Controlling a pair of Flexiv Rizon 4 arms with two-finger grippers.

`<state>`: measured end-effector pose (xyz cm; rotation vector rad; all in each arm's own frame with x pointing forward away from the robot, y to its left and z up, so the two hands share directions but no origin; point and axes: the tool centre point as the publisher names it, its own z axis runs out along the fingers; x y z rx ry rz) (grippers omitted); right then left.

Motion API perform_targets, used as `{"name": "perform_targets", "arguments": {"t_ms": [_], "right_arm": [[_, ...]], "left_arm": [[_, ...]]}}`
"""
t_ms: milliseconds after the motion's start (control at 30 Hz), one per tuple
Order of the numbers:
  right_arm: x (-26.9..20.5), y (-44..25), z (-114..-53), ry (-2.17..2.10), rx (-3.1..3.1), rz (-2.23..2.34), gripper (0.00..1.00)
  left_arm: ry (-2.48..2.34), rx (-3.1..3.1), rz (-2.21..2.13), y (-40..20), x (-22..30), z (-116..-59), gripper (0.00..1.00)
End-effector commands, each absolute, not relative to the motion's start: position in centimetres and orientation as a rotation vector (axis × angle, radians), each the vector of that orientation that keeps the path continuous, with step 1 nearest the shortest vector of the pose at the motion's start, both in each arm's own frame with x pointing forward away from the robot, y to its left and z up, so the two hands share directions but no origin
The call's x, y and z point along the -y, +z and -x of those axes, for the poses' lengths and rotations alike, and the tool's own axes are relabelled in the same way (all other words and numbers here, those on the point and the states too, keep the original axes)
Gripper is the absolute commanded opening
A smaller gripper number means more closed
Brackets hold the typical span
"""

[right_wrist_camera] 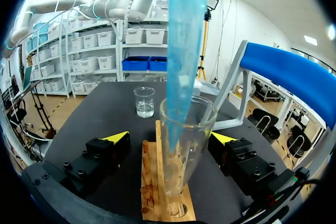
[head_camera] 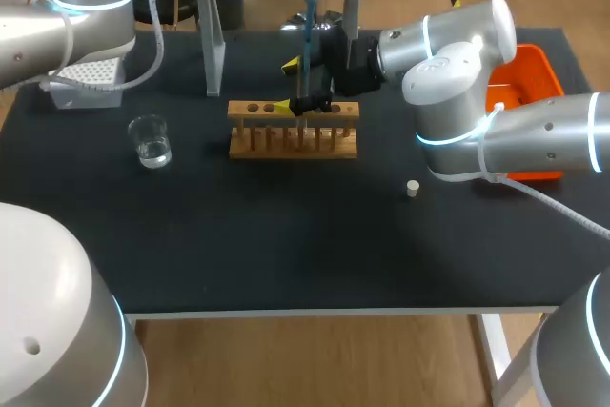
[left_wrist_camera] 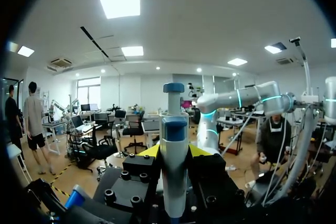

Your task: Invert the test tube, pick up the pipette, mount the tip to pipette, aspirate from beaker and dispense into the tube, eject the tip, return the pipette, and cap with the stopper.

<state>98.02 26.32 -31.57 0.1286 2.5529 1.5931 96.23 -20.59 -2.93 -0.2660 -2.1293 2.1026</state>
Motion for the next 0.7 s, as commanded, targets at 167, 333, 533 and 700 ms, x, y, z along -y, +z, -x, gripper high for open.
{"name": "perform_targets", "arguments": {"t_ms": [167, 333, 533, 700], "right_arm": [[-26.3, -31.5, -98.0, 1.59, -2.556, -0.128, 1.0], [-26.3, -31.5, -98.0, 1.59, -2.556, -0.128, 1.0], [-26.3, -31.5, -98.0, 1.59, -2.556, -0.128, 1.0], [-26.3, -31.5, -98.0, 1.59, -2.556, -0.128, 1.0]], "left_arm": [[2.093, 2.152, 0.266, -1.9, 20.8, -95.8, 0.0], [2.085, 2.164, 0.266, -1.3, 21.0, -95.4, 0.0], [2.084, 2.179, 0.272, -0.6, 21.2, -94.9, 0.0], [2.087, 2.202, 0.276, 0.0, 21.3, -94.3, 0.0]]}}
